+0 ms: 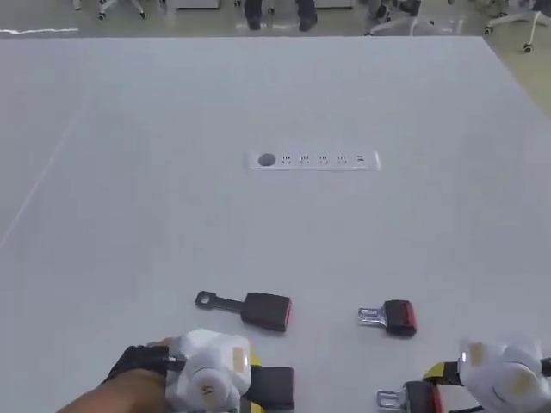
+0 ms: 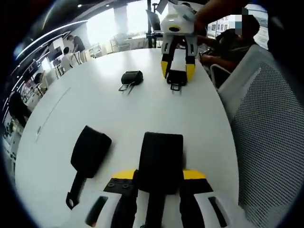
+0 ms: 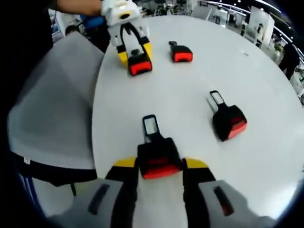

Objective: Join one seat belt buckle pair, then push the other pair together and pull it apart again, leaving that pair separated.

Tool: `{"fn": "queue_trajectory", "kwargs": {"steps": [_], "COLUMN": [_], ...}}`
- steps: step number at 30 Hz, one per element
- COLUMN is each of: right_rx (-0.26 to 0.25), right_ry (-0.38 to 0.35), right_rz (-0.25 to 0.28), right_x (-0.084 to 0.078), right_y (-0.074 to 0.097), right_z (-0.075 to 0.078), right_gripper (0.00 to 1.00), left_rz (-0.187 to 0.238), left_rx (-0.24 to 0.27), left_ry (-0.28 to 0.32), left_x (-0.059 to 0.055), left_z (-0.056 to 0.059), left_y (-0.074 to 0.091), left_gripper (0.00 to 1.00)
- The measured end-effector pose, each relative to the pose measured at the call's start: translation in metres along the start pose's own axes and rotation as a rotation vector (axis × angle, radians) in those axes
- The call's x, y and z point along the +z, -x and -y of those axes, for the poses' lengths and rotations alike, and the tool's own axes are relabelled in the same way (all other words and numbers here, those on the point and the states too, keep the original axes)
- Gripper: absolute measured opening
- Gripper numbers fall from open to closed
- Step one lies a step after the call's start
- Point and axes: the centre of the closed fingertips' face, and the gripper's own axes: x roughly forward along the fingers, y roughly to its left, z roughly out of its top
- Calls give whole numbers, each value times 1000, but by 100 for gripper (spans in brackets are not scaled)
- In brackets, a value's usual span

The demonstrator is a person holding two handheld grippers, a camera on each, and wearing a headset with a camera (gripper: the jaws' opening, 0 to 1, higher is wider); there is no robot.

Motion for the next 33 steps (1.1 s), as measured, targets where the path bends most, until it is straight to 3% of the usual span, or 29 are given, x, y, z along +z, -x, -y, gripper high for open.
{"fn": "queue_trajectory", "kwargs": {"steps": [3,9,14,23,33], "right_rx": [2,1,-10,-33,-33], "right_ry": [38,44,69,80,90], "right_rz": [-75,-114,-152,-91,-53], "right_x": [-2,-3,-2,25,53], "right_y": [-1,-2,-3,-18,-34], "right_z": [0,0,-2,-7,-10], "right_gripper": [37,37,37,38,37], "left_rz": [-11,-29,-55,-73,-84], "left_rx": [-6,-18,-61,-95,-100], "left_ry": [0,-1,-59,-100,-104], "left_x": [-1,0,2,4,5], "left_z": [-1,1,4,5,7], "left_y": [-1,-1,-1,-2,-2], "left_gripper": [35,35,35,35,35]}}
